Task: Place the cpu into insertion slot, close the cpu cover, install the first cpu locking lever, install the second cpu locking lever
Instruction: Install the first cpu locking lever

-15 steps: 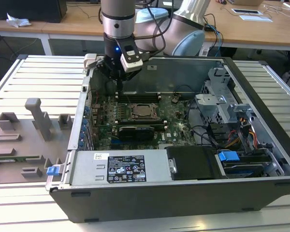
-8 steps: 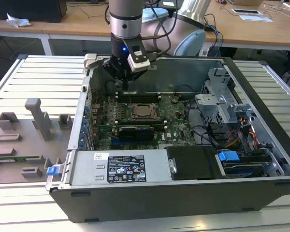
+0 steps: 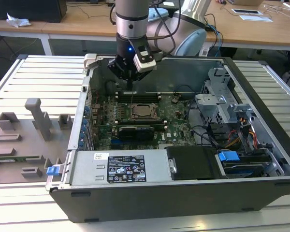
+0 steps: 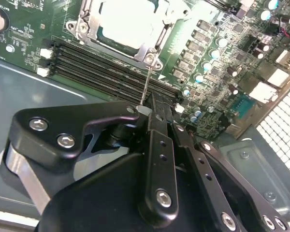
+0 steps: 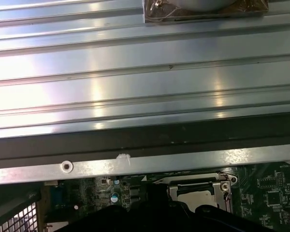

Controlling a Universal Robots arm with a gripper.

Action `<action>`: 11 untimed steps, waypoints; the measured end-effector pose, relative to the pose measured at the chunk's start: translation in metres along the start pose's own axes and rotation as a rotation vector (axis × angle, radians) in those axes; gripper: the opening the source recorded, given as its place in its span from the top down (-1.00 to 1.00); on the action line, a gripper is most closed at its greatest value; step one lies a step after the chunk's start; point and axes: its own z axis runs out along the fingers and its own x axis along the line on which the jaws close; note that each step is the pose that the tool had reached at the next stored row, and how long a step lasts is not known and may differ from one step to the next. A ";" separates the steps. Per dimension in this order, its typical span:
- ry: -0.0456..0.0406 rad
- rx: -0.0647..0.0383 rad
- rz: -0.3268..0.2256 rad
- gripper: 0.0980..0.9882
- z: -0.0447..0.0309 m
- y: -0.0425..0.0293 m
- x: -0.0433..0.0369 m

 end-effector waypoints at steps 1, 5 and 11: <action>0.0001 0.000 -0.002 0.98 0.0000 0.0001 -0.0013; 0.0006 0.000 -0.015 0.98 0.0001 0.0006 -0.0071; 0.0045 0.002 -0.122 0.98 0.0004 0.0006 -0.0072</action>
